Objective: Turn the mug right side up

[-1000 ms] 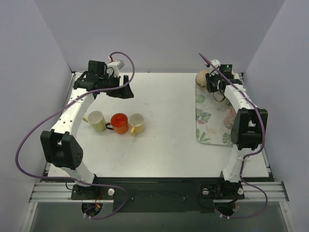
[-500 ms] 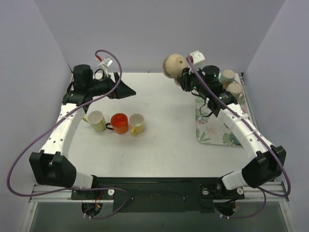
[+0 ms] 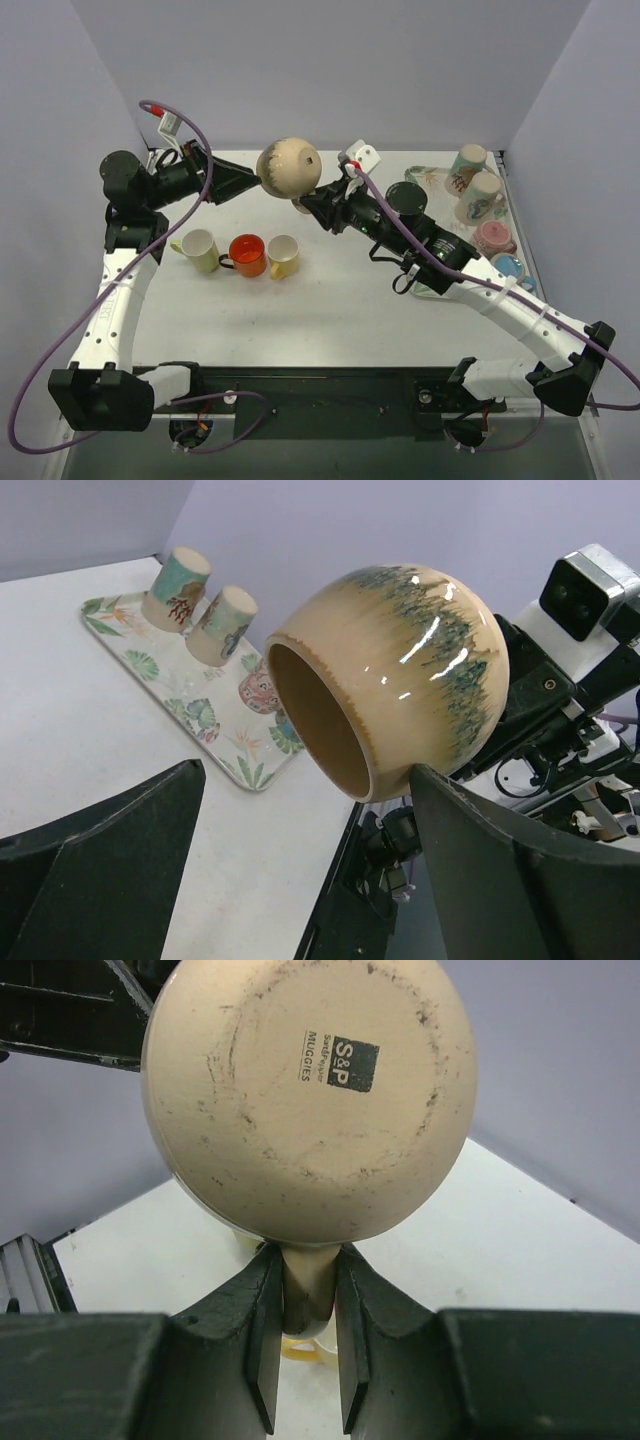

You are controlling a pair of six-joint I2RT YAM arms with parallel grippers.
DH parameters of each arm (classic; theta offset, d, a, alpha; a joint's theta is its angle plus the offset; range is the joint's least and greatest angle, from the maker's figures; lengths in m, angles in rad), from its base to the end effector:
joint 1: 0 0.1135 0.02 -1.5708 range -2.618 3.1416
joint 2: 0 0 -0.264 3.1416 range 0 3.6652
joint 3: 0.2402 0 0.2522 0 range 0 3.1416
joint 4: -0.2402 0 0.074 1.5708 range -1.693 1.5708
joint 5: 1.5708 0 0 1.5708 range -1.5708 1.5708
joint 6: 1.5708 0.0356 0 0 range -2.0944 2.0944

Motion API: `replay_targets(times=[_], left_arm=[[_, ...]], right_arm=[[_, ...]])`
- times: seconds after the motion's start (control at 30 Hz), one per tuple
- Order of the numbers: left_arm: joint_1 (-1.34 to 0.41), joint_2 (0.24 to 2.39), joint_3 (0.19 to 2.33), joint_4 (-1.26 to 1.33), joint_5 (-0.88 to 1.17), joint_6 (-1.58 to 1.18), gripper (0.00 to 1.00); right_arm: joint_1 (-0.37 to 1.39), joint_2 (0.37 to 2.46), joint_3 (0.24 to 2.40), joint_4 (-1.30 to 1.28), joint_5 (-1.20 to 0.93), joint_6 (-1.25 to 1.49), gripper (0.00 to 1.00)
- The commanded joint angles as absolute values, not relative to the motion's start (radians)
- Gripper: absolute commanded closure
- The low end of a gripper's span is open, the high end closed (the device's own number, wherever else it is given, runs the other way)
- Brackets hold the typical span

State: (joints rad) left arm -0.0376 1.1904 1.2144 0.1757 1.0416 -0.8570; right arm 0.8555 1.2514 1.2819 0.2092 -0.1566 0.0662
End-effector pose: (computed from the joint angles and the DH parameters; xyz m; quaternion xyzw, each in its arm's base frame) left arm 0.2542 -0.0403 0.4427 0.1345 0.6571 -0.5744 0.4691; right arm 0.1835 0.2197 0.4575 -0.2935 0.5446 0.3920 0.6809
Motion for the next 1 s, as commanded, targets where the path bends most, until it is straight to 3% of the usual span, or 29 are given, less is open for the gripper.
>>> replay_targets(times=[0.0,0.2,0.33,0.47,0.5,0.53,0.6,0.73,0.77,0.8,0.83,0.87,0.9,0.93,0.97], left_arm=[[-0.038,1.161,1.212,0.348,1.071,-0.959,0.05],[-0.052,1.155,1.138,0.630,1.115,-1.214,0.09],[-0.054,1.151,1.123,0.761,1.131,-1.357,0.20],[-0.058,1.160,1.117,0.848,1.140,-1.465,0.63],[-0.060,1.163,1.115,0.856,1.143,-1.473,0.68],[-0.058,1.166,1.114,0.850,1.152,-1.465,0.84],[-0.055,1.173,1.112,0.763,1.161,-1.416,1.00],[-0.045,1.163,1.072,0.590,1.155,-1.309,1.00],[-0.032,1.157,1.075,0.510,1.143,-1.267,1.00],[-0.023,1.143,1.109,0.280,1.132,-1.117,1.00],[-0.011,1.140,1.168,-0.049,1.085,-0.900,1.00],[-0.005,1.140,1.214,-0.184,1.039,-0.771,1.00],[-0.006,1.141,1.283,-0.418,0.926,-0.602,1.00],[-0.005,1.132,1.304,-0.489,0.873,-0.527,1.00],[0.023,1.123,1.330,-0.588,0.789,-0.424,1.00]], right_arm=[[0.911,1.235,1.302,0.446,-0.124,0.069,1.00],[0.928,1.288,1.328,0.482,-0.144,0.086,1.00],[0.928,1.318,1.331,0.534,-0.167,0.100,1.00],[0.927,1.353,1.362,0.520,-0.184,0.100,1.00],[0.919,1.367,1.362,0.517,-0.199,0.098,1.00],[0.914,1.377,1.370,0.502,-0.205,0.100,1.00],[0.894,1.407,1.381,0.467,-0.212,0.123,1.00],[0.848,1.433,1.346,0.462,-0.201,0.205,0.99],[0.845,1.430,1.333,0.457,-0.171,0.210,0.87],[0.844,1.427,1.313,0.451,-0.158,0.209,0.81],[0.845,1.417,1.296,0.430,-0.138,0.196,0.68],[0.845,1.414,1.290,0.411,-0.137,0.190,0.62],[0.848,1.413,1.295,0.370,-0.130,0.186,0.49],[0.853,1.411,1.296,0.344,-0.126,0.186,0.13],[0.856,1.411,1.304,0.295,-0.111,0.184,0.05]])
